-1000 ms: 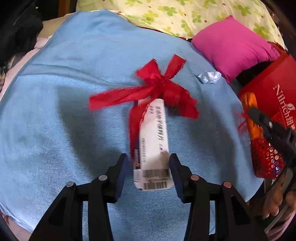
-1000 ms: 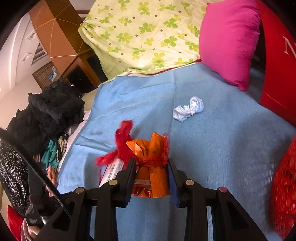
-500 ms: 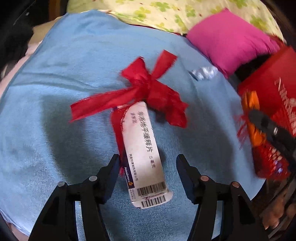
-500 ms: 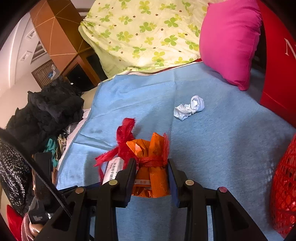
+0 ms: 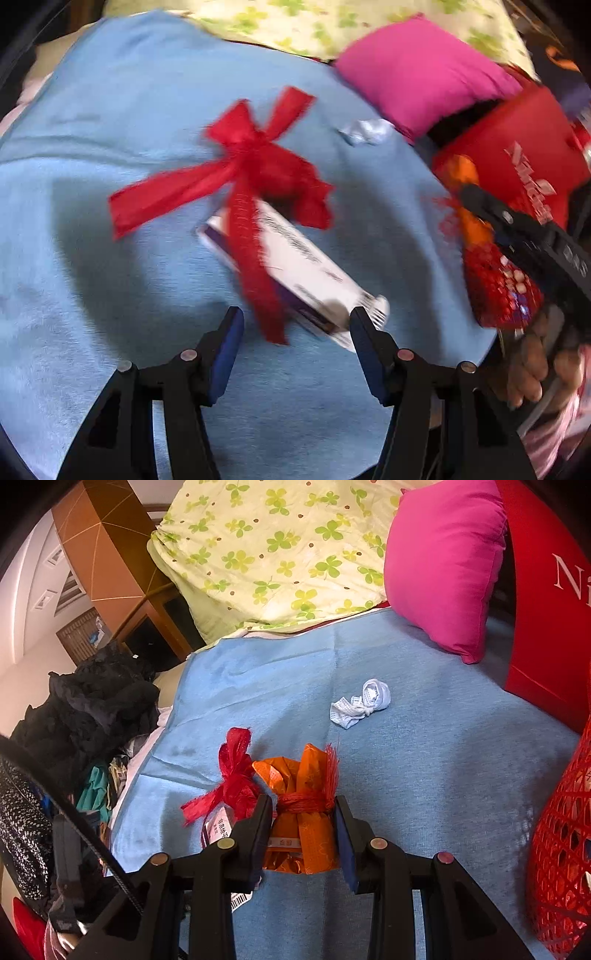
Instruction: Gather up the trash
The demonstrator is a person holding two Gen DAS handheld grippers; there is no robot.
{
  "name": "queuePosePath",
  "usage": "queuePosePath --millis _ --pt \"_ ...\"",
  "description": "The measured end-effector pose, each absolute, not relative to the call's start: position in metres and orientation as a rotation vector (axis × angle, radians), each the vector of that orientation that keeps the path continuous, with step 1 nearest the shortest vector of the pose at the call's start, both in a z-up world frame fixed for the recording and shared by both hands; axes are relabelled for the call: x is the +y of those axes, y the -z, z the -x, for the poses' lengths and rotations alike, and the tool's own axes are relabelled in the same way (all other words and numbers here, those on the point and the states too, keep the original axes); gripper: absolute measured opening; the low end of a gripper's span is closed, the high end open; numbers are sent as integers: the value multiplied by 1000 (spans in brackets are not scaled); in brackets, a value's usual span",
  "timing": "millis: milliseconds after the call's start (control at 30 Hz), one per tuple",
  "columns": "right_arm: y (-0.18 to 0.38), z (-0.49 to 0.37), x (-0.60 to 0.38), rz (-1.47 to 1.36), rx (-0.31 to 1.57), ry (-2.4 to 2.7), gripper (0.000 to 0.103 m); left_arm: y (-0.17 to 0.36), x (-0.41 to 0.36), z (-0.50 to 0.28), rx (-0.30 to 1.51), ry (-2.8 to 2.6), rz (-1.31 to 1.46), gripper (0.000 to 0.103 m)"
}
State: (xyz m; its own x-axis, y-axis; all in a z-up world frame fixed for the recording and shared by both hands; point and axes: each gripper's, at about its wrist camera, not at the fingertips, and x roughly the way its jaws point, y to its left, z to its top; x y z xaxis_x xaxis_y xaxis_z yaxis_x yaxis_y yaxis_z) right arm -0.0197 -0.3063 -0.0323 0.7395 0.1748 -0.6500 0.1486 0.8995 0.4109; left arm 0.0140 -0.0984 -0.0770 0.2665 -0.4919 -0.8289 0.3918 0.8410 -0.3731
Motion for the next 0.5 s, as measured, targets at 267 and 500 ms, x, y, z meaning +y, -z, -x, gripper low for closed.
queuePosePath --millis 267,500 --pt "34 19 -307 -475 747 -10 35 73 -83 -47 1089 415 115 60" --pt "35 18 -309 -479 748 -11 35 81 -85 -86 1072 266 102 60"
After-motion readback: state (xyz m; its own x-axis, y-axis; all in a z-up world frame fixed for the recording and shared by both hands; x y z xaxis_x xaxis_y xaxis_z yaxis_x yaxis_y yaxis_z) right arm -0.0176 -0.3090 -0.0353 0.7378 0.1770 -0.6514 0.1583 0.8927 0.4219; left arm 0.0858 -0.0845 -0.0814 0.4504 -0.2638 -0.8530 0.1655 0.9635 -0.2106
